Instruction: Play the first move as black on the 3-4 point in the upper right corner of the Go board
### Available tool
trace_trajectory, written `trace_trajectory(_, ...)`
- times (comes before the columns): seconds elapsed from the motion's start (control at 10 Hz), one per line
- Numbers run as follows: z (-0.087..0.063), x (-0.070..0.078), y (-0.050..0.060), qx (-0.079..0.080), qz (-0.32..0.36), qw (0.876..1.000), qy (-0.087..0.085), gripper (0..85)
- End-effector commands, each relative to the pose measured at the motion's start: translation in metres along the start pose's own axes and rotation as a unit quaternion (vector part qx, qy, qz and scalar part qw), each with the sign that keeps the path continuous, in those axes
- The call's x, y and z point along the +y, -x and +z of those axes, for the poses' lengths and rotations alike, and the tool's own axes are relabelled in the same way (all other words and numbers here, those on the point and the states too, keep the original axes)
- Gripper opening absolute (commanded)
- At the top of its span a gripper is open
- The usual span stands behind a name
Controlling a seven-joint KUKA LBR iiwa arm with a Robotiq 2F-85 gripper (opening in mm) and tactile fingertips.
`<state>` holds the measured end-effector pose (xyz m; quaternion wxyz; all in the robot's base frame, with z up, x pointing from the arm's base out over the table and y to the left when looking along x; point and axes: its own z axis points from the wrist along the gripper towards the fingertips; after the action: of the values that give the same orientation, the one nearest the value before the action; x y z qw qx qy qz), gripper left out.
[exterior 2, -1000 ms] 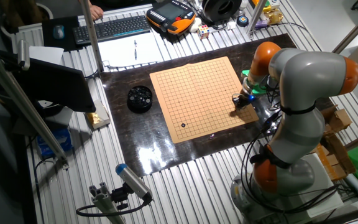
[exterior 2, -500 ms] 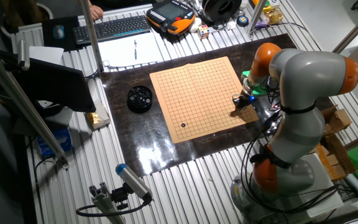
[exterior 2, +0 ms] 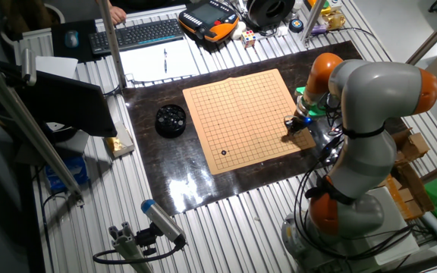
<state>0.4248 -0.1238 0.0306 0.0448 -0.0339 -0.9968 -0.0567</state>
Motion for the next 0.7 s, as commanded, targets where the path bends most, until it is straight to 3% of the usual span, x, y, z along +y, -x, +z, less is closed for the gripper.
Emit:
trace_trajectory(0.0,0.0001,0.0001,0.0000,0.000,0.000,1.000,0.000,5.7)
trace_trajectory(0.5,0.0003,0.0001,0.0001,0.000,0.001,1.000,-0.008,16.7)
trace_trajectory(0.6,0.0003,0.0001,0.0002,0.000,0.000,1.000,-0.008,12.7)
